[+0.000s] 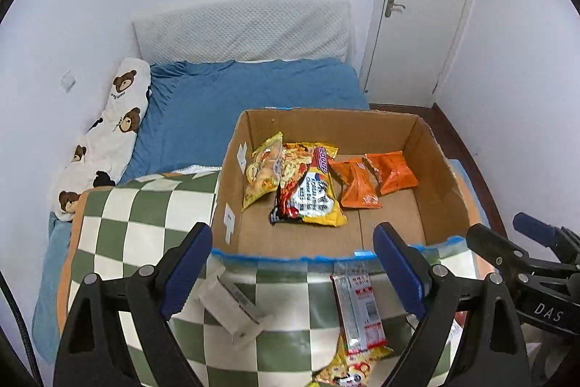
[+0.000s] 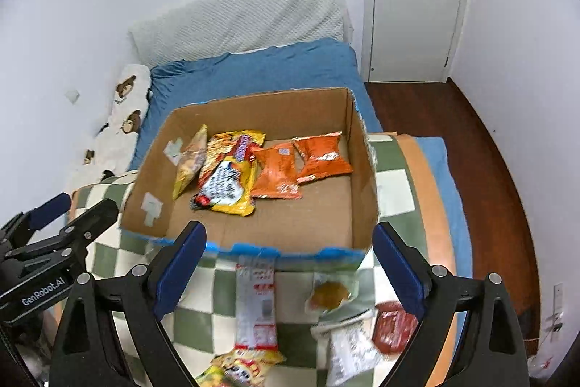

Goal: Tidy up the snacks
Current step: 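Grasp the red-white spicy strip packet with left tool while right tool grasps white packet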

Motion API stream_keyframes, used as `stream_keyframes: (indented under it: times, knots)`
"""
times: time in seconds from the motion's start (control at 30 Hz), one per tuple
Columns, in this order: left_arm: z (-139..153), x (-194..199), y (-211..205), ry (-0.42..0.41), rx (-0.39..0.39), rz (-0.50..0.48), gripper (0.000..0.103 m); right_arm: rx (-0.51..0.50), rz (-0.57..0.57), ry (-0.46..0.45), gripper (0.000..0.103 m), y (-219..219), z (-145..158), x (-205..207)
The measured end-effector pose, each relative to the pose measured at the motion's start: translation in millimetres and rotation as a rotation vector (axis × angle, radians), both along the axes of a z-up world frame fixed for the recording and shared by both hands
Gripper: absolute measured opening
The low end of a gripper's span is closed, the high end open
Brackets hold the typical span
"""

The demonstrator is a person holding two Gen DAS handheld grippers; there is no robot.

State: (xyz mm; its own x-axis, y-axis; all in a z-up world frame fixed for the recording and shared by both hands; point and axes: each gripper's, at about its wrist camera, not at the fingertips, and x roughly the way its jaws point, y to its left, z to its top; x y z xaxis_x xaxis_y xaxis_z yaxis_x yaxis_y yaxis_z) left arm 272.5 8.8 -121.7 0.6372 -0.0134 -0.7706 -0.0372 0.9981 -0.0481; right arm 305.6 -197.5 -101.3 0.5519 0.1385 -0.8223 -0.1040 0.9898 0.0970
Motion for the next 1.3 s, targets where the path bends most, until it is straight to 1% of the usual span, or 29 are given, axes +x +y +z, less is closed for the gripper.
stream_keyframes:
  times: [0.1, 0.17, 0.27, 0.3, 0.4, 0.47, 0.5, 0.63, 0.73, 0.8, 0.87, 0.9, 0.93, 0.97, 1.0, 1.07, 1.13, 1.3]
  knots:
    - [1.6, -14.0, -0.5, 0.0, -0.002, 0.007, 0.091, 0.031, 0.002, -0.003, 0.095, -1.2, 5.8, -19.0]
    - [-2.5, -25.5, -0.1, 0.018, -0.011, 0.018, 0.091, 0.054, 0.002, 0.003, 0.095, -4.0, 7.6, -29.8]
    - [-20.6, -38.5, -0.2, 0.071, -0.03, 0.031, 0.091, 0.092, -0.021, 0.035, 0.096, -15.2, 0.0, -46.1]
    - [-32.0, -41.2, 0.0, 0.103, -0.042, 0.039, 0.091, 0.103, -0.033, 0.055, 0.096, -21.3, -6.4, -50.9]
    - [-66.1, -39.7, -5.7, 0.202, -0.073, 0.039, 0.091, 0.109, -0.076, 0.123, 0.096, -40.4, -33.0, -58.8]
    - [-95.6, -30.8, -11.0, 0.281, -0.083, 0.03, 0.091, 0.125, -0.118, 0.188, 0.096, -58.2, -58.8, -62.2]
    - [-112.1, -23.6, -16.7, 0.332, -0.09, 0.015, 0.091, 0.126, -0.134, 0.215, 0.096, -66.4, -72.6, -60.9]
    - [-158.8, -3.9, -41.7, 0.472, -0.13, -0.043, 0.091, 0.101, -0.176, 0.322, 0.096, -89.5, -125.0, -55.7]
    - [-187.7, 16.4, -66.1, 0.55, -0.133, -0.083, 0.091, 0.086, -0.175, 0.375, 0.096, -96.3, -153.0, -50.9]
    - [-200.0, 27.7, -79.0, 0.578, -0.126, -0.106, 0.091, 0.067, -0.163, 0.402, 0.095, -97.1, -168.2, -48.3]
    - [-210.9, 38.6, -92.6, 0.597, -0.113, -0.129, 0.09, 0.045, -0.148, 0.427, 0.092, -94.9, -178.8, -46.1]
    - [-213.9, 41.9, -97.2, 0.597, -0.113, -0.141, 0.079, 0.035, -0.141, 0.438, 0.088, -93.8, -183.5, -45.6]
    - [-217.2, 44.6, -101.7, 0.6, -0.108, -0.149, 0.071, 0.025, -0.14, 0.445, 0.081, -93.0, -187.1, -45.3]
    - [-221.0, 46.5, -105.8, 0.61, -0.099, -0.155, 0.061, 0.02, -0.138, 0.45, 0.076, -92.5, -189.4, -45.3]
    - [-223.1, 46.9, -108.7, 0.607, -0.086, -0.16, 0.057, 0.016, -0.136, 0.459, 0.07, -91.4, -192.4, -45.0]
    - [-223.8, 45.1, -110.2, 0.596, -0.079, -0.166, 0.055, 0.015, -0.131, 0.467, 0.066, -90.4, -197.9, -46.3]
    - [-223.3, 39.3, -108.3, 0.59, -0.067, -0.165, 0.053, 0.0, -0.124, 0.465, 0.057, -87.7, -200.3, -48.8]
    - [-224.2, 7.6, -87.7, 0.592, -0.052, -0.131, 0.053, -0.011, -0.104, 0.469, 0.055, -82.4, -202.6, -64.0]
